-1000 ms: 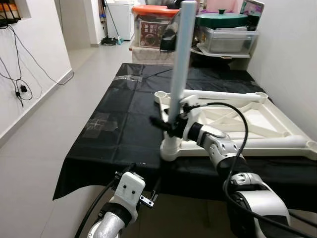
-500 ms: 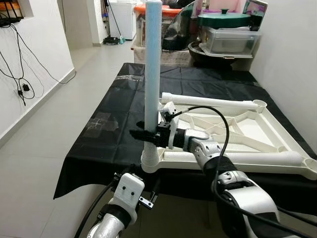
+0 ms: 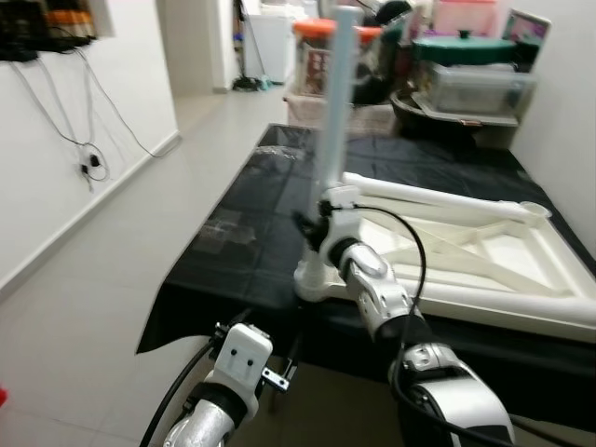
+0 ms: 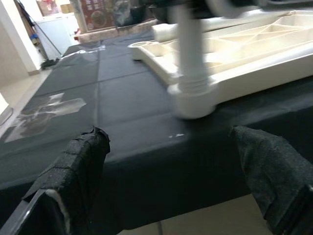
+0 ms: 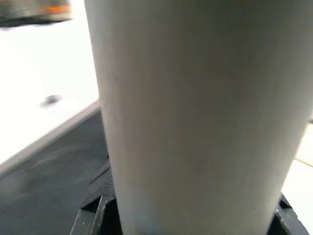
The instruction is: Building children table
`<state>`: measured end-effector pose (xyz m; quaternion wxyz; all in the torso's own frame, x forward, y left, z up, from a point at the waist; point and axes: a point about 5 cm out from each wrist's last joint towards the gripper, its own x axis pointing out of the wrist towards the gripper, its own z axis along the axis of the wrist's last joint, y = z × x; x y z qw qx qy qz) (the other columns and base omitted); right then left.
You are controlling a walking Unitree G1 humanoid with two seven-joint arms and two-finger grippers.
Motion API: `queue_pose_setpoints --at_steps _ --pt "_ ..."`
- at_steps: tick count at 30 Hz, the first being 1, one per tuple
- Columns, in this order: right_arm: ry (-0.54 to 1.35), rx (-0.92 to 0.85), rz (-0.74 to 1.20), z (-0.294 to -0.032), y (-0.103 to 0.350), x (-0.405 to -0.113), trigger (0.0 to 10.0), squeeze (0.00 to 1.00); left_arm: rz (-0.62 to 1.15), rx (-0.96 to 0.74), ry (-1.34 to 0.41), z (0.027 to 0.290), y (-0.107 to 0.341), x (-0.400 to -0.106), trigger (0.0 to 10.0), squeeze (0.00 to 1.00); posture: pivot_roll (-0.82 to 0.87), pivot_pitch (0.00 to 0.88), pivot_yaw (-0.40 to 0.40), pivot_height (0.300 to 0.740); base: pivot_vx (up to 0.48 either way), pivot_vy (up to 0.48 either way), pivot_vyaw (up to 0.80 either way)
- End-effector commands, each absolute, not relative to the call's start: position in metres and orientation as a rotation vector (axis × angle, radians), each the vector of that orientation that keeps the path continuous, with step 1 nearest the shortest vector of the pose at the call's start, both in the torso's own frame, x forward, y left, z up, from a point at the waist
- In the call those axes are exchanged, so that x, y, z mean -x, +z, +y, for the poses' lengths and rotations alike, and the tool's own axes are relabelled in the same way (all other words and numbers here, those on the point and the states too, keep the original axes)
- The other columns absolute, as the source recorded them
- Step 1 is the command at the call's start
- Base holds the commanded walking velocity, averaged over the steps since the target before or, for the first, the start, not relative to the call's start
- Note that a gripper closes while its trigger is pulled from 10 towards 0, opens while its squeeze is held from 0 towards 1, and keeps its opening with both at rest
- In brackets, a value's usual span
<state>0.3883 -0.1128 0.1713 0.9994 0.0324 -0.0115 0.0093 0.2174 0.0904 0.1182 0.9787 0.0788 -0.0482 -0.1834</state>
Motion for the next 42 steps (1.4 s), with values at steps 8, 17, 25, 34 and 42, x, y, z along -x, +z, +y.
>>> queue_pose_setpoints --at_steps 8,17,25,34,42 --pt "-0.25 -0.158 -0.04 -0.106 0.166 -0.364 0.0 0.0 -0.093 -0.165 -0.381 0.089 0.117 -0.22 10.0 0.0 0.07 0.0 -0.064 0.74 0.0 0.0 0.0" --pt "0.024 -0.197 -0.109 -0.076 0.173 -0.368 10.0 0.29 -0.092 -0.164 -0.377 0.089 0.117 -0.219 10.0 0.0 0.06 0.0 -0.061 0.74 0.0 0.0 0.0" --pt "0.459 -0.084 -0.022 -0.101 0.176 -0.388 10.0 0.0 -0.092 -0.162 -0.38 0.088 0.117 -0.22 10.0 0.0 0.06 0.0 -0.061 0.74 0.0 0.0 0.0" --pt "0.795 -0.048 0.08 -0.1 0.177 -0.387 10.0 0.0 -0.092 -0.163 -0.382 0.088 0.116 -0.219 10.0 0.0 0.08 0.0 -0.076 0.74 0.0 0.0 0.0" --pt "1.243 -0.071 0.133 -0.068 0.181 -0.371 10.0 0.0 -0.094 -0.162 -0.374 0.087 0.118 -0.216 10.0 0.0 0.1 0.0 -0.084 0.74 0.0 0.0 0.0"
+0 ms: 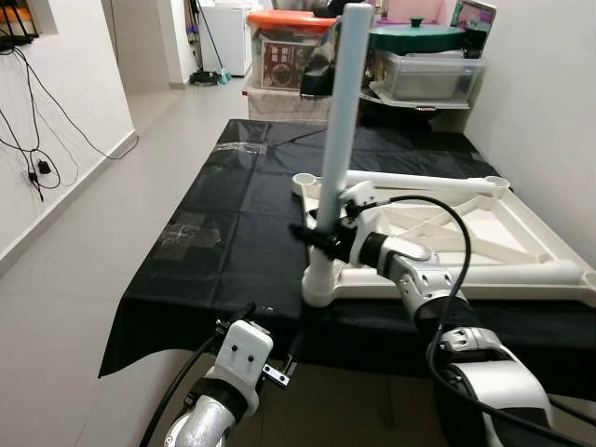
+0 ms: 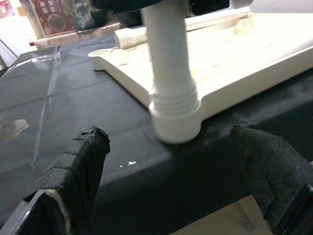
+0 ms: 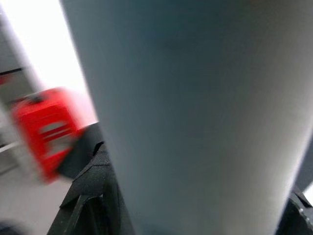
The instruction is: Building children table
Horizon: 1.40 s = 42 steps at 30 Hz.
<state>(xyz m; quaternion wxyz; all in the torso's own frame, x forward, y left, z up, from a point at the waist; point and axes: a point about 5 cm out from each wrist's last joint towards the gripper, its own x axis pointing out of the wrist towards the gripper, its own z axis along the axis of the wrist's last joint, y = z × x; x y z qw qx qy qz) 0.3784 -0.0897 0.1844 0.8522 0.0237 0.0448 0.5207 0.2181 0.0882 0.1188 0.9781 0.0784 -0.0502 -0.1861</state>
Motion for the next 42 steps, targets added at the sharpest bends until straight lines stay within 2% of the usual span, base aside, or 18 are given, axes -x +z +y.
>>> queue_pose_setpoints --at_steps 1,4,6,9,10,13,14,18,22,25,33,34,35,36,37,40,41,42 --pt "1.321 -0.087 0.138 -0.062 0.182 -0.367 9.8 0.0 -0.092 -0.161 -0.375 0.087 0.118 -0.215 10.0 0.0 0.1 0.0 -0.081 0.74 0.0 0.0 0.0" --pt "1.369 -0.095 0.141 -0.059 0.182 -0.365 9.8 0.0 -0.091 -0.161 -0.376 0.087 0.118 -0.214 10.0 0.0 0.1 0.0 -0.081 0.74 0.0 0.0 0.0" --pt "1.381 -0.079 0.154 -0.053 0.179 -0.364 0.0 0.0 -0.088 -0.159 -0.379 0.087 0.117 -0.213 10.0 0.0 0.1 0.0 -0.083 0.74 0.0 0.0 0.0" --pt "1.266 -0.047 0.137 -0.05 0.174 -0.368 0.0 0.0 -0.086 -0.158 -0.381 0.087 0.117 -0.212 10.0 0.0 0.1 0.0 -0.082 0.74 0.0 0.0 0.0" --pt "1.122 -0.048 0.129 -0.053 0.172 -0.375 0.0 0.0 -0.085 -0.157 -0.382 0.086 0.117 -0.212 10.0 0.0 0.1 0.0 -0.08 0.74 0.0 0.0 0.0" --pt "0.899 -0.06 0.113 -0.062 0.172 -0.385 0.0 0.0 -0.085 -0.157 -0.384 0.086 0.116 -0.212 10.0 0.0 0.09 0.0 -0.078 0.74 0.0 0.0 0.0" --pt "0.899 -0.06 0.113 -0.062 0.172 -0.385 0.0 0.0 -0.085 -0.157 -0.384 0.086 0.116 -0.212 10.0 0.0 0.09 0.0 -0.078 0.74 0.0 0.0 0.0" --pt "0.162 -0.061 0.09 -0.117 0.173 -0.405 0.0 0.0 -0.083 -0.158 -0.391 0.087 0.116 -0.214 10.0 0.0 0.07 0.0 -0.063 0.74 0.0 0.0 0.0" --pt "-0.148 -0.08 0.032 -0.144 0.175 -0.4 0.0 0.0 -0.084 -0.16 -0.396 0.087 0.115 -0.216 10.0 0.0 0.07 0.0 -0.06 0.74 0.0 0.0 0.0" --pt "-0.283 -0.133 -0.001 -0.142 0.173 -0.388 0.0 0.0 -0.087 -0.165 -0.397 0.087 0.115 -0.218 10.0 0.0 0.07 0.0 -0.058 0.74 0.0 0.0 0.0" --pt "-0.326 -0.191 0.003 -0.127 0.167 -0.38 0.0 0.0 -0.089 -0.167 -0.395 0.087 0.115 -0.22 10.0 0.0 0.06 0.0 -0.057 0.74 0.0 0.0 0.0" --pt "-0.288 -0.22 0.008 -0.116 0.166 -0.381 1.0 0.0 -0.09 -0.169 -0.395 0.087 0.115 -0.22 10.0 0.0 0.06 0.0 -0.057 0.74 0.0 0.0 0.0" --pt "-0.229 -0.24 -0.008 -0.105 0.168 -0.381 10.0 0.0 -0.091 -0.168 -0.392 0.087 0.116 -0.22 10.0 0.0 0.06 0.0 -0.055 0.74 0.0 0.0 0.0" --pt "-0.164 -0.254 -0.031 -0.096 0.17 -0.381 10.0 0.0 -0.092 -0.167 -0.389 0.087 0.116 -0.221 10.0 0.0 0.07 0.0 -0.06 0.74 0.0 0.0 0.0" --pt "-0.104 -0.248 -0.063 -0.088 0.174 -0.381 10.0 1.0 -0.092 -0.165 -0.388 0.088 0.116 -0.221 10.0 0.0 0.06 0.0 -0.061 0.74 0.0 0.0 0.0" --pt "0.0 -0.232 -0.096 -0.08 0.18 -0.381 10.0 1.0 -0.092 -0.164 -0.387 0.087 0.116 -0.222 10.0 0.0 0.06 0.0 -0.056 0.74 0.0 0.0 0.0" --pt "0.035 -0.229 -0.119 -0.081 0.184 -0.381 10.0 0.0 -0.092 -0.163 -0.388 0.087 0.116 -0.222 10.0 0.0 0.06 0.0 -0.056 0.74 0.0 0.0 0.0" --pt "0.084 -0.237 -0.133 -0.081 0.187 -0.382 10.0 0.0 -0.092 -0.163 -0.39 0.087 0.116 -0.222 10.0 0.0 0.06 0.0 -0.056 0.74 0.0 0.0 0.0"
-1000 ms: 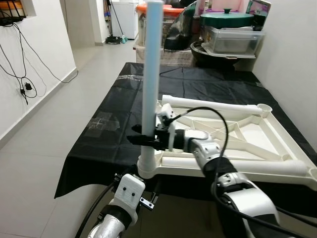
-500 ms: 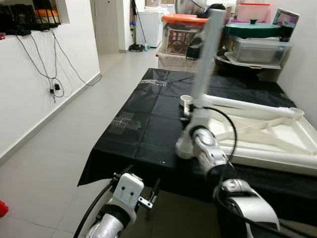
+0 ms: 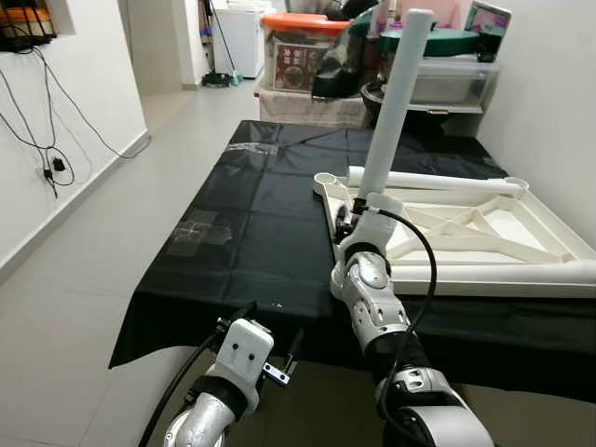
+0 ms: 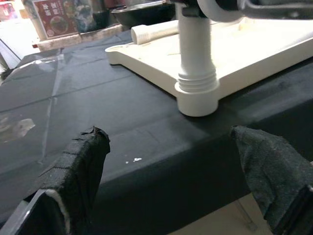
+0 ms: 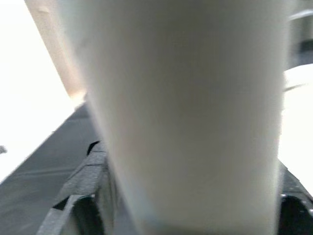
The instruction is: Building children table
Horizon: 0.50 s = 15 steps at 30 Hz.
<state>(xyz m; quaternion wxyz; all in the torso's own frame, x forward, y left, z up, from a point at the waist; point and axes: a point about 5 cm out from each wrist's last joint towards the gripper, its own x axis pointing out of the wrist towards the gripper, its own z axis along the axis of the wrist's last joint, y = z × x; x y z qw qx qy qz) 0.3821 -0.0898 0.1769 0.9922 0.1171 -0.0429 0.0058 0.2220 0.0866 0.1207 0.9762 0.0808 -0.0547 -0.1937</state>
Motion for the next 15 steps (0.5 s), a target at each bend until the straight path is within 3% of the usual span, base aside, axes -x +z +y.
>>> queue_pose_setpoints --at_steps 1,4,10,12,13,14,15 --pt "0.174 -0.236 -0.135 -0.081 0.189 -0.383 10.0 0.0 -0.092 -0.163 -0.393 0.087 0.116 -0.223 10.0 0.0 0.06 0.0 -0.053 0.74 0.0 0.0 0.0" --pt "0.238 -0.236 -0.135 -0.081 0.19 -0.383 10.0 0.0 -0.092 -0.163 -0.395 0.086 0.116 -0.224 10.0 0.0 0.06 0.0 -0.053 0.74 0.0 0.0 0.0" --pt "0.671 -0.119 -0.011 -0.084 0.18 -0.384 10.0 0.0 -0.088 -0.165 -0.399 0.086 0.114 -0.224 10.0 0.0 0.06 0.0 -0.051 0.74 0.0 0.0 0.0" --pt "0.671 -0.119 -0.011 -0.084 0.18 -0.384 10.0 0.0 -0.088 -0.165 -0.399 0.086 0.114 -0.224 10.0 0.0 0.06 0.0 -0.051 0.74 0.0 0.0 0.0" --pt "0.931 -0.068 0.059 -0.077 0.174 -0.376 10.0 0.0 -0.089 -0.165 -0.399 0.087 0.115 -0.225 10.0 0.0 0.06 0.0 -0.054 0.74 0.0 0.0 0.0" --pt "0.931 -0.068 0.059 -0.077 0.174 -0.376 10.0 0.0 -0.089 -0.165 -0.399 0.087 0.115 -0.225 10.0 0.0 0.06 0.0 -0.054 0.74 0.0 0.0 0.0" --pt "1.082 -0.033 0.09 -0.071 0.17 -0.368 10.0 0.0 -0.089 -0.165 -0.402 0.086 0.115 -0.224 10.0 0.0 0.06 0.0 -0.054 0.74 0.0 0.0 0.0"
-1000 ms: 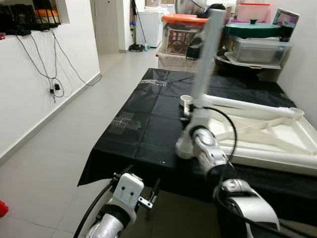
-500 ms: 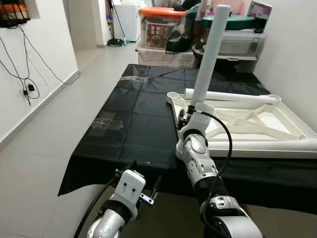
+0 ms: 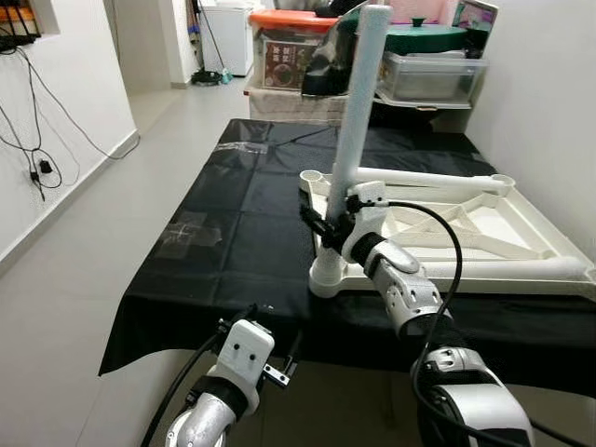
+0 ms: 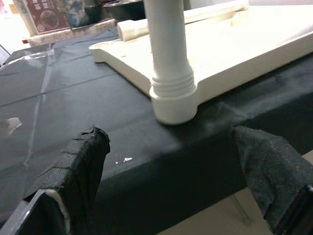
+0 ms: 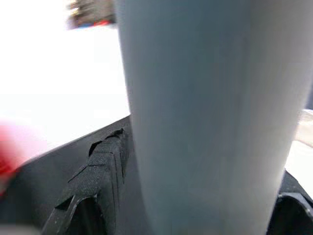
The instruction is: Building children table
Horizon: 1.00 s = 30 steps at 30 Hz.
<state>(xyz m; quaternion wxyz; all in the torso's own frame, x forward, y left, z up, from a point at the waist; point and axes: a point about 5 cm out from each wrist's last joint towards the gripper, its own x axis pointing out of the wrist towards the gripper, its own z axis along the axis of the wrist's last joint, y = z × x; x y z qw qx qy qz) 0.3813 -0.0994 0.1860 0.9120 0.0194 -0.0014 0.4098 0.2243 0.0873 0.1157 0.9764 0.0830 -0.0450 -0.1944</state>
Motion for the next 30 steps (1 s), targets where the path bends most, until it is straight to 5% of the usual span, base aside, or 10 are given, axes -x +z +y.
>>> queue_pose_setpoints --at_steps 1,11,12,21,23,27,28,30 --pt "1.203 -0.023 0.121 -0.066 0.167 -0.362 10.0 0.0 -0.087 -0.165 -0.404 0.086 0.115 -0.223 10.0 0.0 0.07 0.0 -0.054 0.74 0.0 0.0 0.0" --pt "1.455 -0.094 0.168 -0.053 0.168 -0.349 10.0 0.0 -0.081 -0.158 -0.408 0.085 0.115 -0.219 10.0 0.0 0.07 0.0 -0.052 0.74 0.0 0.0 0.0" --pt "1.439 -0.093 0.166 -0.049 0.168 -0.351 0.0 0.0 -0.081 -0.157 -0.413 0.085 0.115 -0.219 10.0 0.0 0.07 0.0 -0.055 0.74 0.0 0.0 0.0" --pt "1.245 -0.054 0.111 -0.046 0.171 -0.363 0.0 0.0 -0.082 -0.155 -0.415 0.084 0.116 -0.22 10.0 0.0 0.07 0.0 -0.055 0.74 0.0 0.0 0.0" --pt "0.776 -0.078 0.077 -0.065 0.177 -0.388 0.0 0.0 -0.084 -0.158 -0.411 0.084 0.116 -0.22 10.0 0.0 0.07 0.0 -0.055 0.74 0.0 0.0 0.0" --pt "0.776 -0.078 0.077 -0.065 0.177 -0.388 0.0 0.0 -0.084 -0.158 -0.411 0.084 0.116 -0.22 10.0 0.0 0.07 0.0 -0.055 0.74 0.0 0.0 0.0" --pt "0.464 -0.067 0.07 -0.084 0.178 -0.398 0.0 0.0 -0.085 -0.159 -0.407 0.085 0.116 -0.221 10.0 0.0 0.06 0.0 -0.051 0.74 0.0 0.0 0.0" --pt "0.464 -0.067 0.07 -0.084 0.178 -0.398 0.0 0.0 -0.085 -0.159 -0.407 0.085 0.116 -0.221 10.0 0.0 0.06 0.0 -0.051 0.74 0.0 0.0 0.0"
